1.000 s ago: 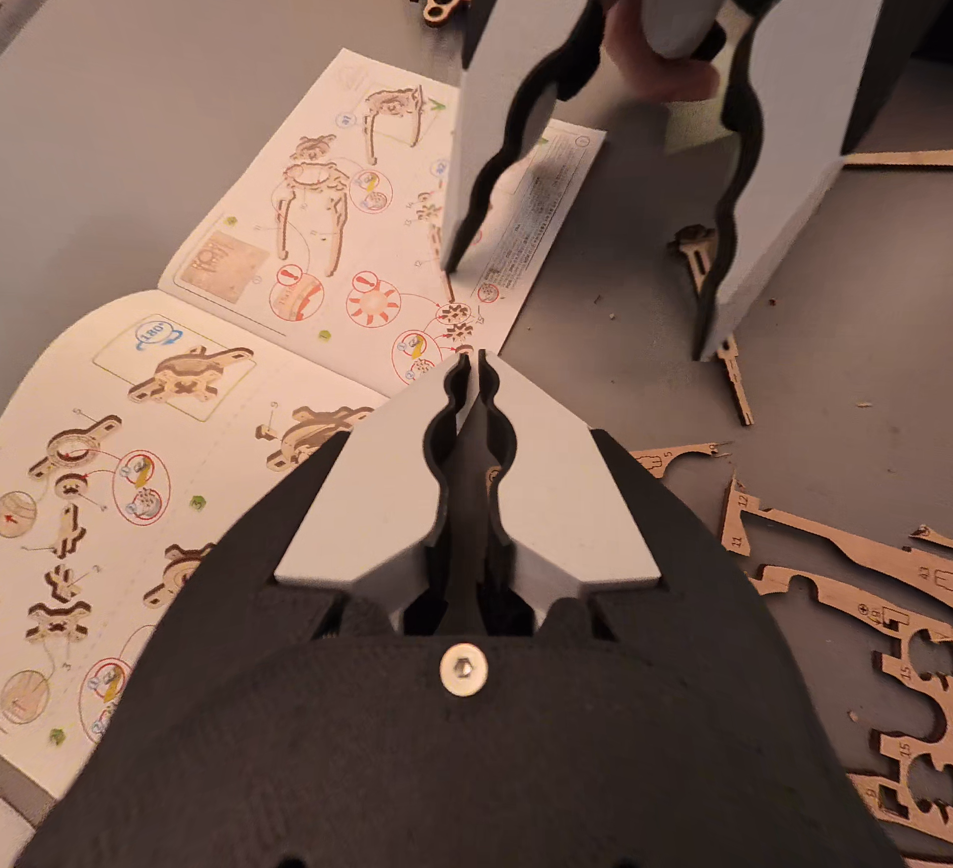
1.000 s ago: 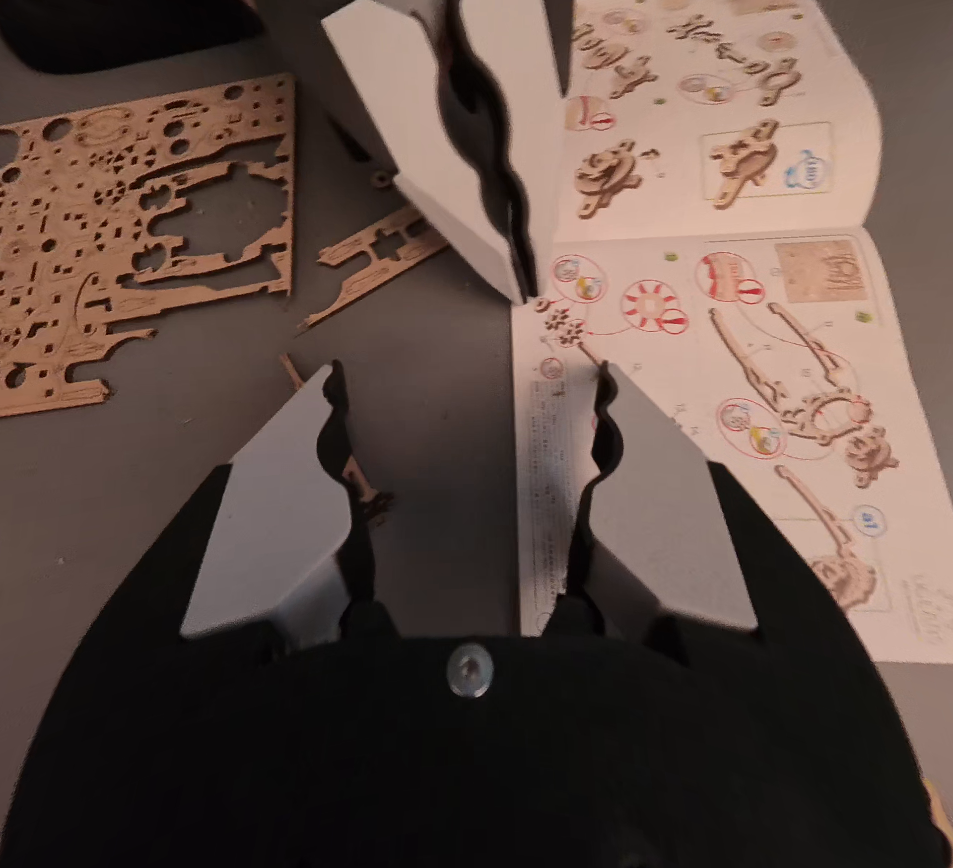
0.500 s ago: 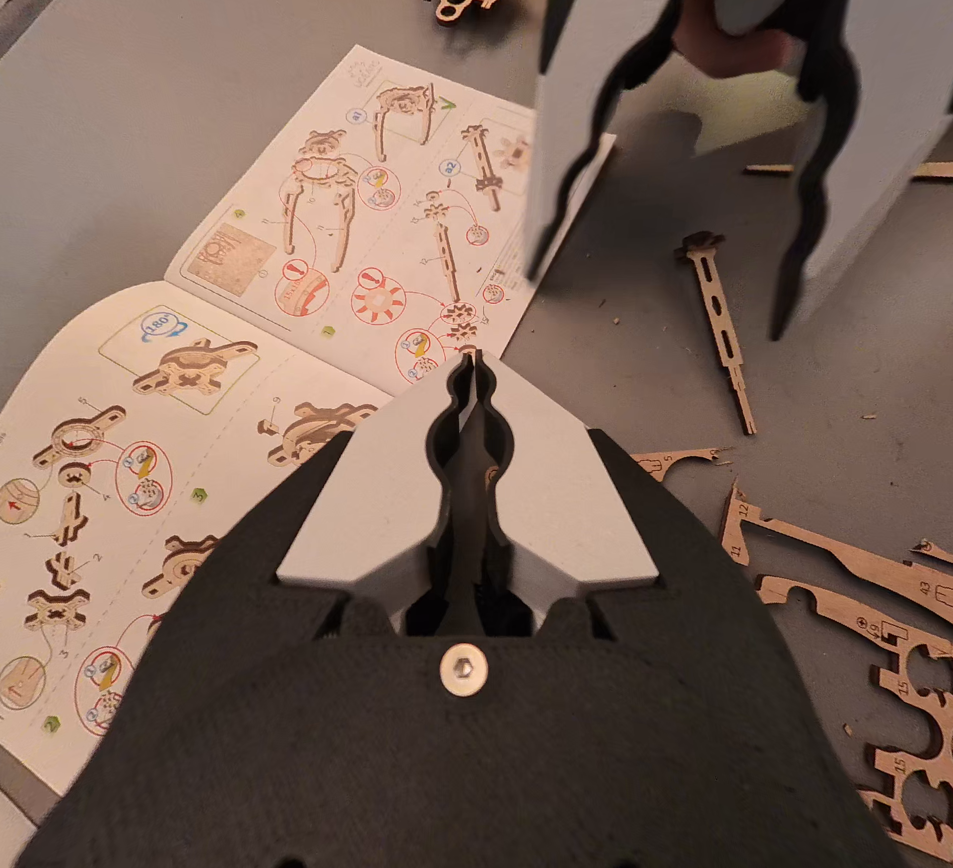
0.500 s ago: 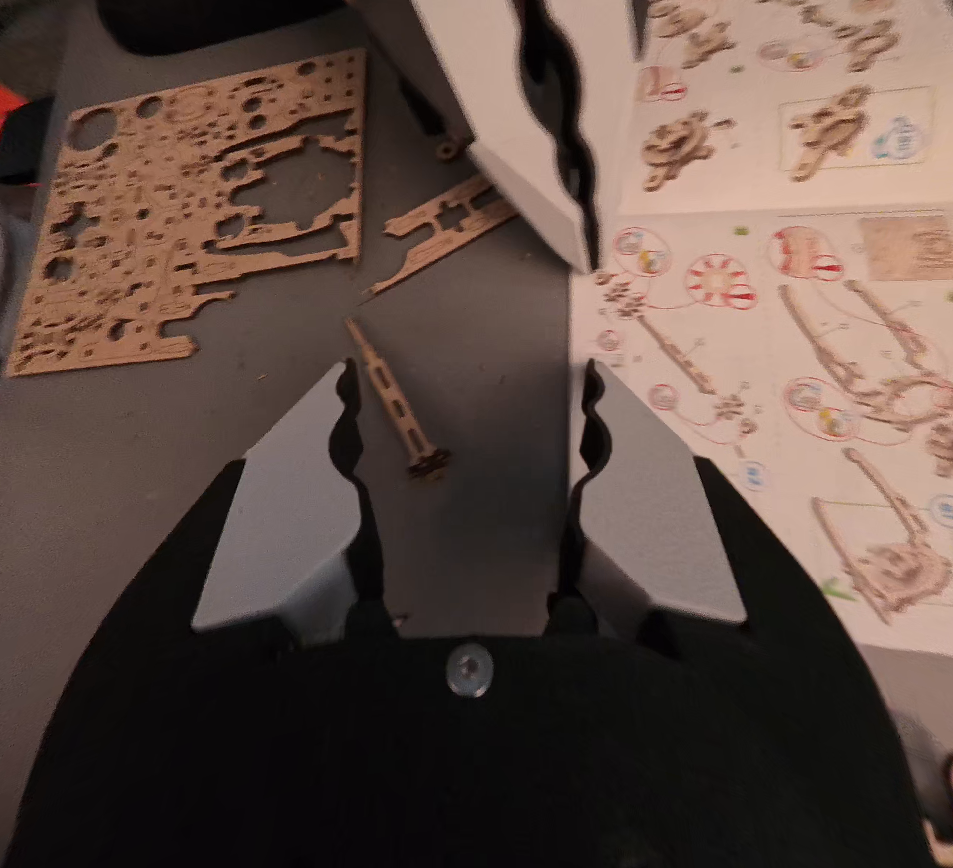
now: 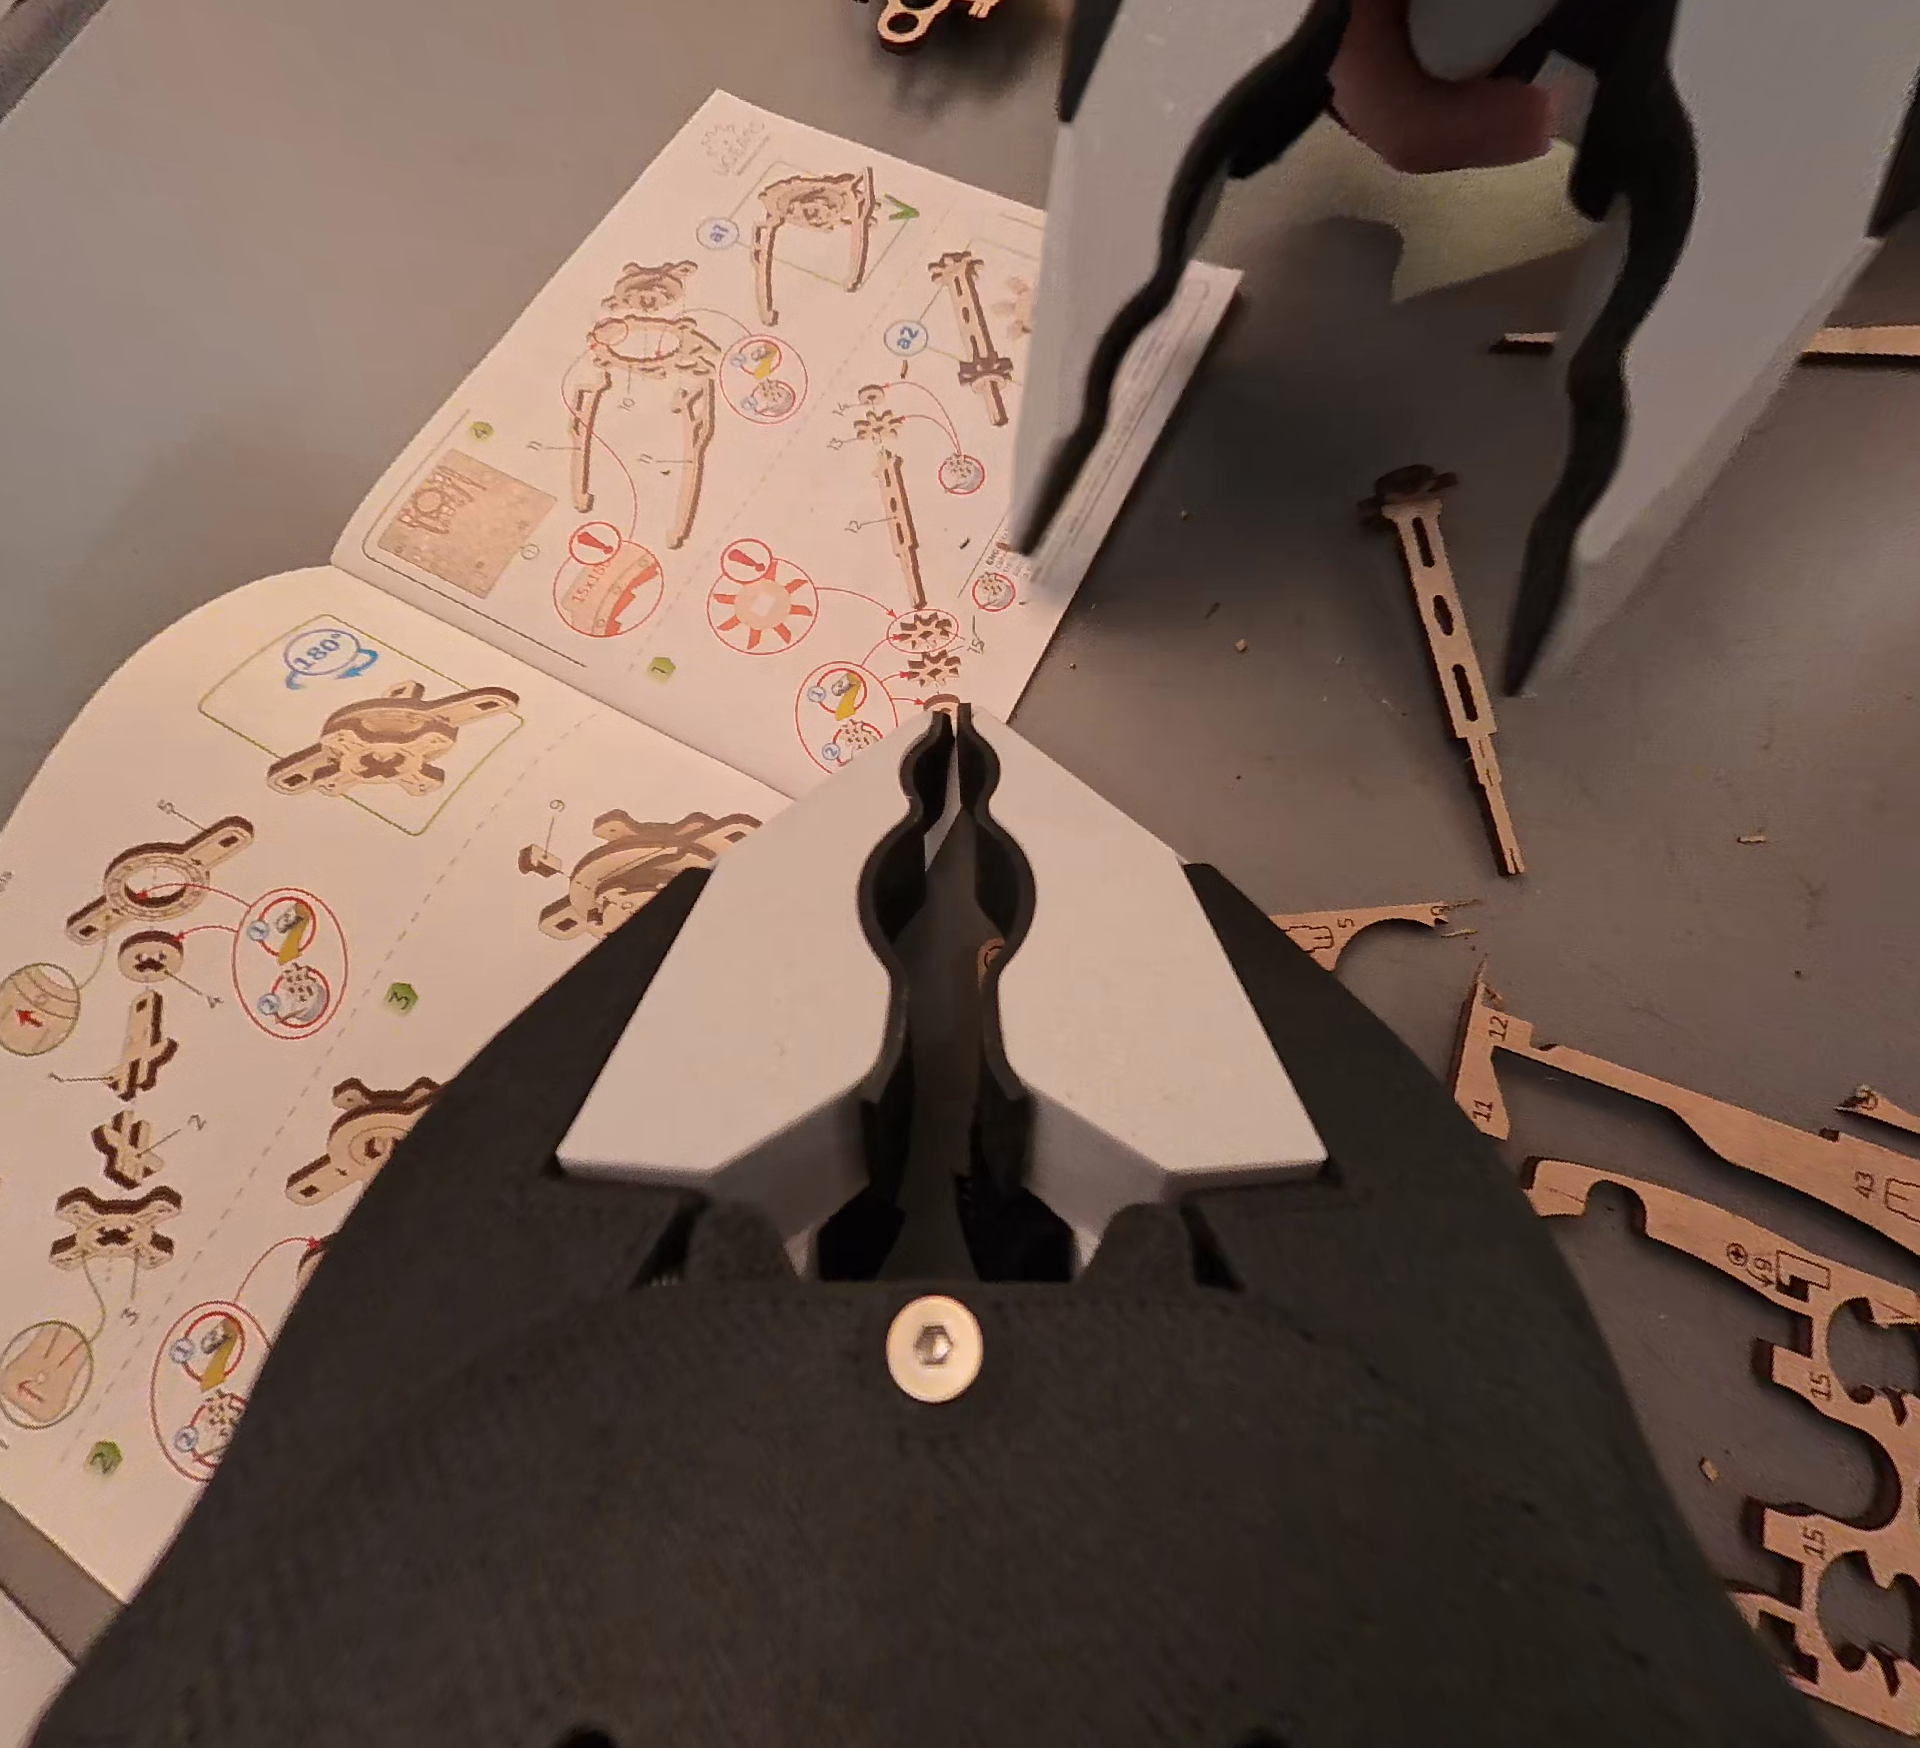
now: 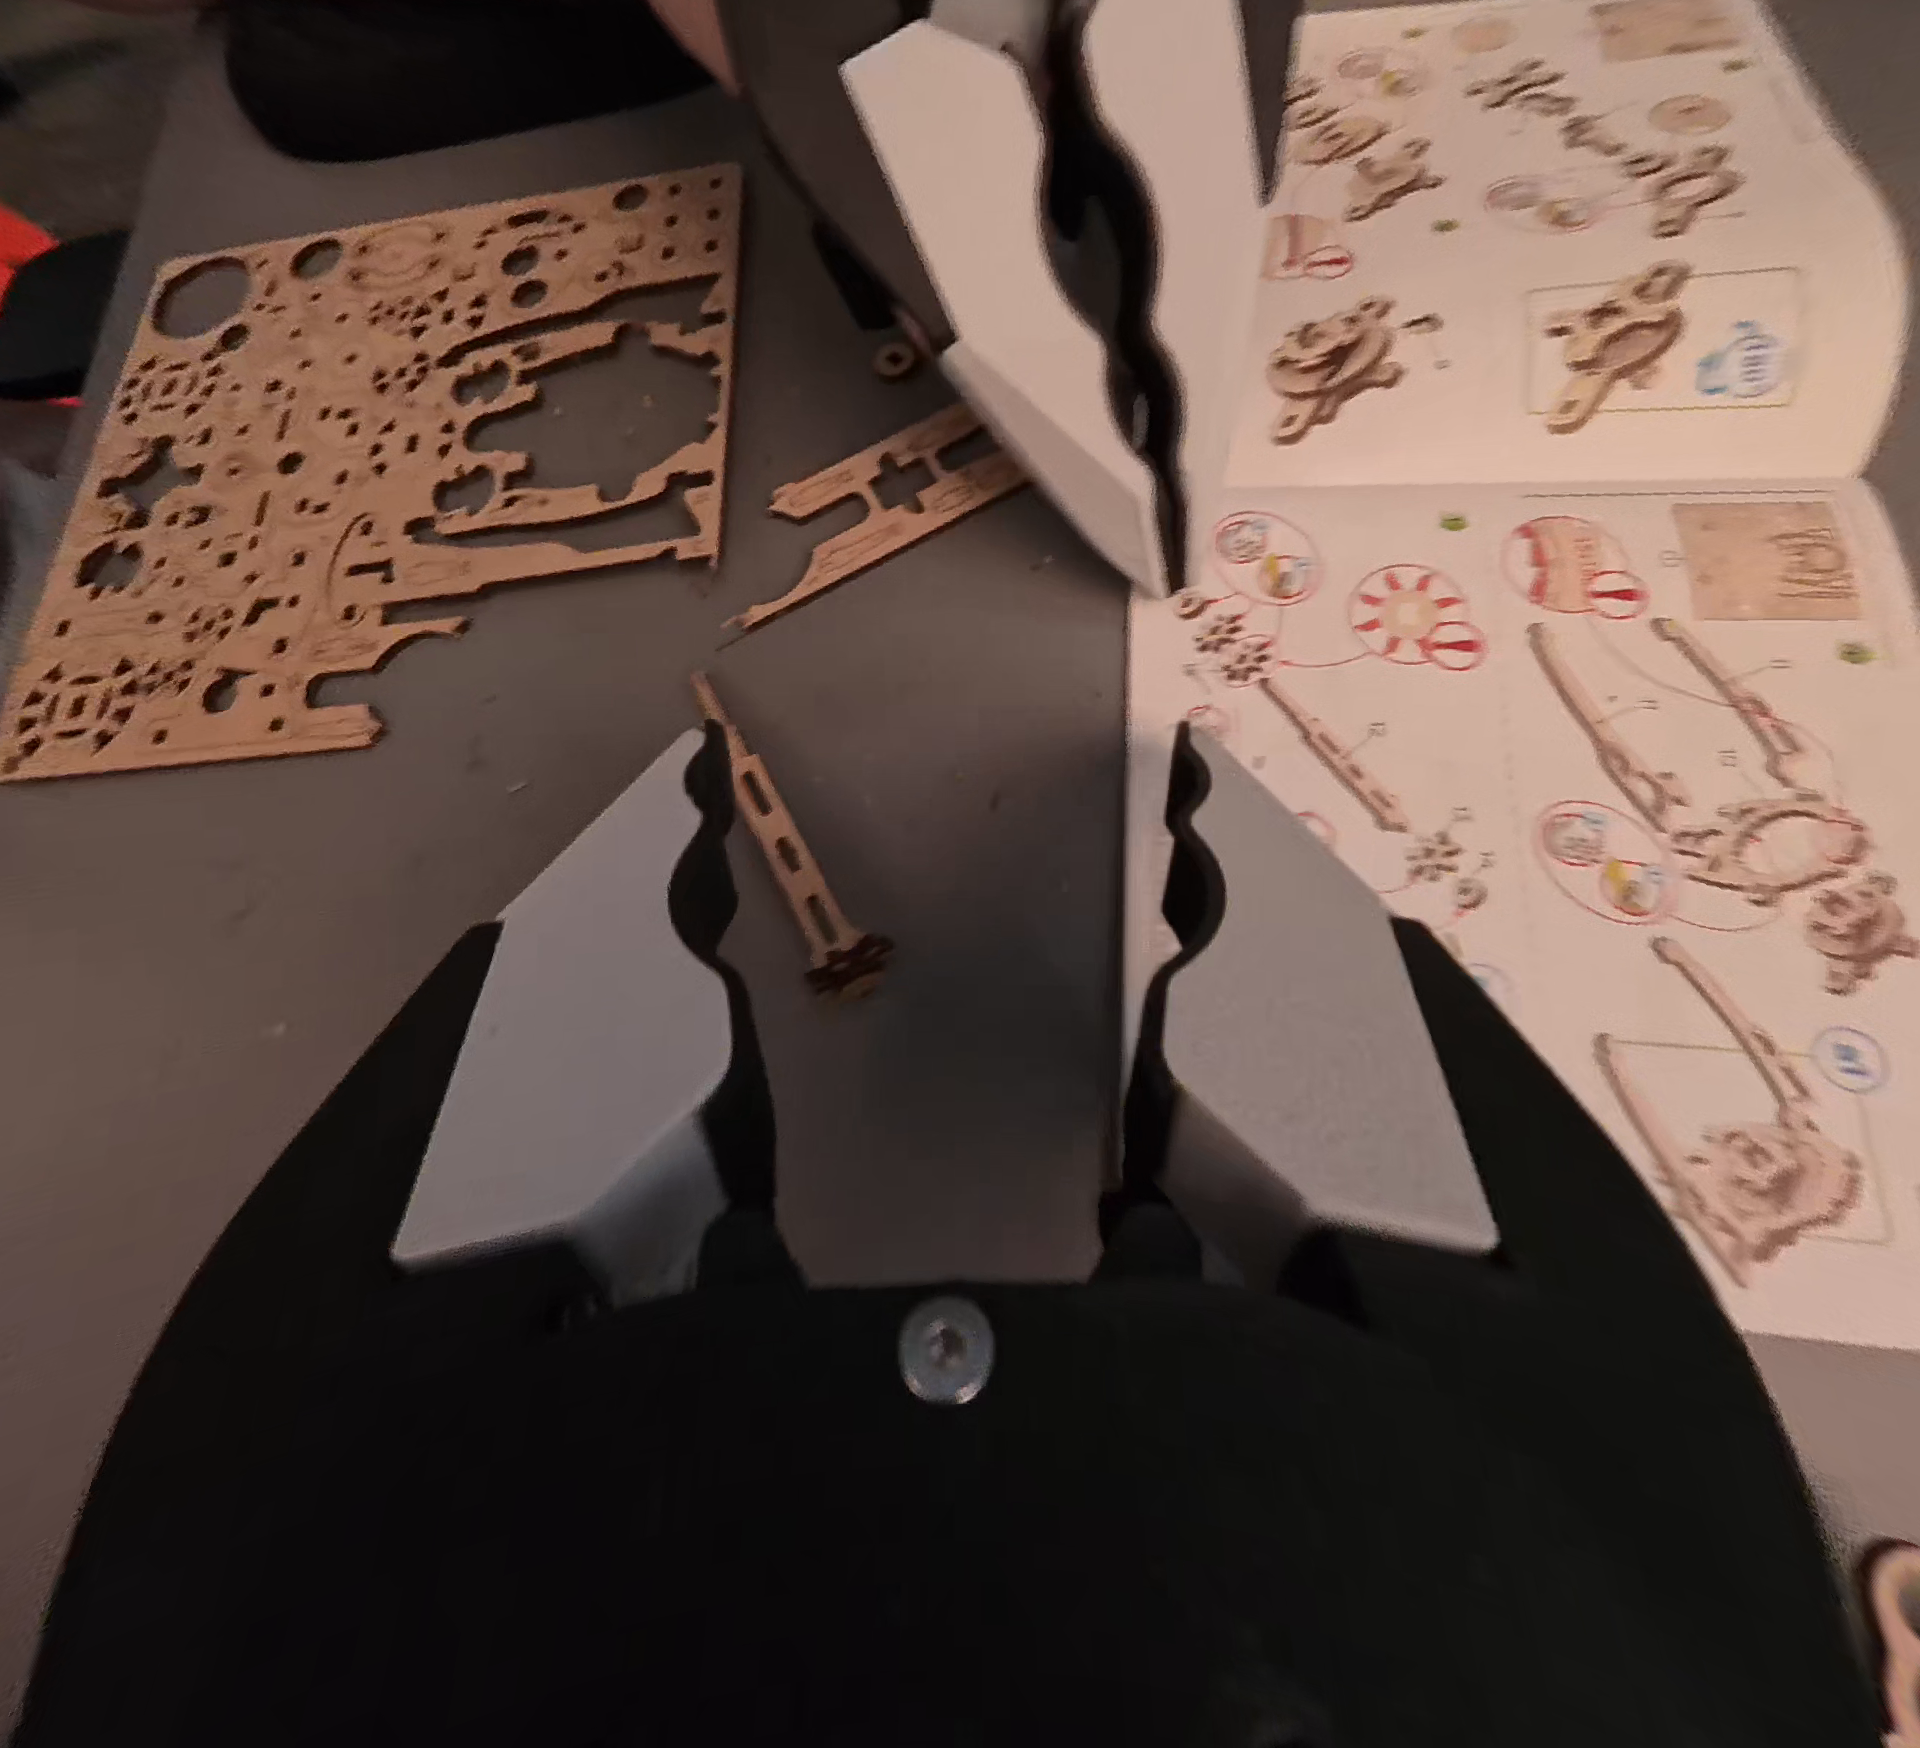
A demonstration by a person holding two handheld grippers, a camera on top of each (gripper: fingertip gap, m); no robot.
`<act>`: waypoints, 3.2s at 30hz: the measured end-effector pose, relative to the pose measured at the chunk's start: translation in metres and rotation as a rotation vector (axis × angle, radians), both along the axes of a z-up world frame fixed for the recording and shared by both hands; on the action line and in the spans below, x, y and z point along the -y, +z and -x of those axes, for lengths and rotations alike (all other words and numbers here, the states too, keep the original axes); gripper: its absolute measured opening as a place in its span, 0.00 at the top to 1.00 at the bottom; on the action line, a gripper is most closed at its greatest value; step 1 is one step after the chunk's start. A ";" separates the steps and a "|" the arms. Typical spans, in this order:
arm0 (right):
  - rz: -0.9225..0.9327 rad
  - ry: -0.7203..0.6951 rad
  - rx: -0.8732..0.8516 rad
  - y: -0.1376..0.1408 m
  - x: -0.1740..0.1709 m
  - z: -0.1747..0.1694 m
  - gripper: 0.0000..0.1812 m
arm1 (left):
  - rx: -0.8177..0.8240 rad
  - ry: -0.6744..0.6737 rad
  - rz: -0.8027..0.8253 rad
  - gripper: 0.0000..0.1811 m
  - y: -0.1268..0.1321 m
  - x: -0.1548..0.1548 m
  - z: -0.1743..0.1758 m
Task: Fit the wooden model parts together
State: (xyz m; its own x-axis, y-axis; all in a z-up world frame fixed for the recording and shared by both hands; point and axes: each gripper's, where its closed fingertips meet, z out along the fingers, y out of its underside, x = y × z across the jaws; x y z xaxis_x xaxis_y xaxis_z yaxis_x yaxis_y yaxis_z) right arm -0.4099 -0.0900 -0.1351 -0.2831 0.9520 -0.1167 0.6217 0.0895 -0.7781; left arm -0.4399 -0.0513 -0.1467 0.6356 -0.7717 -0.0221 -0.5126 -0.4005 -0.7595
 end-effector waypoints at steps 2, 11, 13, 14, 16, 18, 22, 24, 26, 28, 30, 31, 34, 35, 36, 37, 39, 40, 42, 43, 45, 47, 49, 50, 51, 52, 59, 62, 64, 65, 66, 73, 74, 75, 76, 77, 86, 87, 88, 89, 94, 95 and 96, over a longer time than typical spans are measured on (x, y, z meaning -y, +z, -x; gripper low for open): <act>-0.031 -0.057 -0.009 -0.001 -0.013 0.006 0.52 | 0.000 0.000 -0.001 1.00 0.000 0.000 0.000; 0.031 0.091 0.055 -0.004 0.016 -0.014 0.61 | -0.001 0.000 -0.001 1.00 0.000 0.000 0.000; -0.024 0.040 0.025 -0.003 0.005 -0.009 0.59 | -0.001 0.000 -0.002 1.00 0.000 0.000 0.000; -0.041 0.010 0.005 -0.001 -0.002 -0.004 0.56 | -0.001 0.000 -0.002 1.00 0.000 0.000 0.000; -0.063 -0.066 0.003 -0.002 -0.016 0.003 0.54 | -0.001 0.000 -0.002 1.00 0.000 0.000 0.000; -0.074 -0.105 -0.004 -0.002 -0.024 0.005 0.53 | -0.003 -0.001 -0.006 1.00 0.000 0.000 0.000; -0.070 -0.114 0.001 -0.003 -0.026 0.005 0.54 | 0.002 -0.013 0.001 0.99 0.000 0.002 -0.001; -0.070 -0.100 0.009 -0.005 -0.023 0.005 0.54 | -0.002 -0.013 -0.003 0.99 0.000 0.002 -0.001; -0.052 -0.077 0.028 -0.009 -0.017 0.005 0.54 | -0.003 -0.010 -0.005 0.99 0.000 0.002 -0.001; -0.036 -0.035 0.026 -0.008 -0.008 0.004 0.55 | -0.003 -0.009 -0.005 0.99 0.000 0.002 -0.001; 0.007 0.029 0.019 -0.004 0.005 0.001 0.58 | -0.003 -0.009 -0.004 0.99 0.000 0.002 -0.001; 0.015 0.037 0.008 -0.002 0.008 0.001 0.59 | -0.003 -0.009 -0.004 0.99 0.000 0.002 -0.001; -0.053 -0.033 0.006 -0.004 -0.009 0.005 0.57 | -0.002 -0.009 -0.004 0.99 0.000 0.002 -0.001; -0.062 -0.048 0.008 -0.006 -0.012 0.006 0.56 | -0.002 -0.009 -0.004 0.99 0.000 0.002 -0.001; -0.063 -0.059 0.018 -0.008 -0.014 0.006 0.55 | -0.002 -0.009 -0.003 0.99 0.000 0.002 -0.001; -0.062 -0.059 0.015 -0.009 -0.014 0.007 0.55 | -0.001 -0.009 -0.003 0.99 0.000 0.002 -0.001; -0.044 -0.020 0.023 -0.008 -0.005 0.005 0.54 | -0.001 -0.009 -0.003 0.99 0.000 0.002 -0.001; -0.033 0.010 0.021 -0.007 0.001 0.004 0.55 | -0.001 -0.009 -0.003 0.99 0.000 0.002 -0.001; -0.012 0.072 0.022 -0.006 0.014 0.001 0.58 | -0.001 -0.009 -0.002 0.99 0.000 0.002 -0.001; -0.038 0.059 0.022 -0.007 0.011 0.002 0.59 | -0.001 -0.009 -0.002 0.99 0.000 0.002 -0.001; -0.087 0.004 0.011 -0.006 -0.002 0.005 0.58 | -0.001 -0.009 -0.002 0.99 0.000 0.002 -0.001; -0.076 -0.031 -0.013 -0.003 -0.008 0.008 0.56 | -0.001 -0.009 -0.003 0.99 0.000 0.002 -0.001; -0.046 -0.027 -0.008 -0.003 -0.005 0.008 0.56 | -0.001 -0.009 -0.003 0.99 0.000 0.002 -0.001; -0.037 -0.008 -0.003 -0.004 -0.001 0.008 0.56 | -0.001 -0.009 -0.003 0.99 0.000 0.002 -0.001; -0.036 0.013 0.009 -0.006 0.003 0.007 0.56 | -0.001 -0.009 -0.002 0.99 0.000 0.002 -0.001; -0.039 0.033 0.024 -0.008 0.007 0.005 0.55 | -0.001 -0.009 -0.002 0.99 0.000 0.002 -0.001; -0.058 -0.030 0.027 -0.009 -0.006 0.008 0.55 | -0.001 -0.009 -0.002 0.99 0.000 0.002 -0.001; 0.005 0.071 0.031 -0.005 0.014 0.000 0.66 | -0.001 -0.009 -0.002 0.99 0.000 0.002 -0.001; -0.015 0.085 0.020 -0.005 0.016 0.000 0.67 | 0.000 -0.009 -0.002 0.99 0.000 0.002 -0.001; -0.052 0.052 0.015 -0.006 0.009 0.003 0.64 | -0.001 -0.009 -0.002 0.99 0.000 0.002 -0.001; -0.069 0.030 0.014 -0.006 0.004 0.004 0.61 | -0.001 -0.009 -0.002 0.99 0.000 0.002 -0.001; -0.007 0.062 0.020 -0.005 0.012 0.002 0.64 | -0.001 -0.009 -0.002 0.99 0.000 0.002 -0.001; -0.021 0.042 0.007 -0.004 0.008 0.004 0.63 | -0.001 -0.009 -0.002 0.99 0.000 0.002 -0.001; -0.045 0.005 -0.003 -0.003 0.000 0.007 0.62 | -0.001 -0.009 -0.002 0.99 0.000 0.002 -0.001; -0.055 -0.018 -0.007 -0.003 -0.005 0.009 0.59 | -0.001 -0.009 -0.002 0.99 0.000 0.002 -0.001; -0.048 -0.024 -0.005 -0.004 -0.006 0.009 0.58 | -0.001 -0.009 -0.002 0.99 0.000 0.002 -0.001; -0.022 0.010 0.012 -0.006 0.000 0.006 0.60 | -0.001 -0.009 -0.003 0.99 0.000 0.002 -0.001; -0.023 -0.002 0.012 -0.007 -0.001 0.007 0.59 | -0.001 -0.009 -0.003 0.99 0.000 0.002 -0.001; -0.020 0.002 0.016 -0.007 -0.001 0.006 0.58 | -0.001 -0.009 -0.003 0.99 0.000 0.002 -0.001; -0.030 0.016 0.027 -0.007 0.000 0.003 0.59 | -0.002 -0.010 -0.004 0.99 0.000 0.002 -0.001; -0.008 0.042 -0.001 0.011 0.003 -0.019 0.71 | -0.001 -0.025 -0.015 0.97 0.001 0.005 -0.001; 0.007 0.068 -0.005 0.014 0.008 -0.024 0.75 | 0.003 -0.035 -0.019 0.97 0.002 0.007 -0.001; 0.008 0.103 -0.005 0.015 0.013 -0.029 0.76 | 0.008 -0.047 -0.025 0.96 0.004 0.009 -0.002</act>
State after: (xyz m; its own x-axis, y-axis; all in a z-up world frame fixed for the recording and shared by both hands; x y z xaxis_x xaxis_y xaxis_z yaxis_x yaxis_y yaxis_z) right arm -0.3807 -0.1027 -0.1202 -0.3805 0.9166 -0.1224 0.6056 0.1470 -0.7821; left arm -0.4376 -0.0606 -0.1430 0.5988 -0.8001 -0.0365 -0.5239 -0.3568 -0.7734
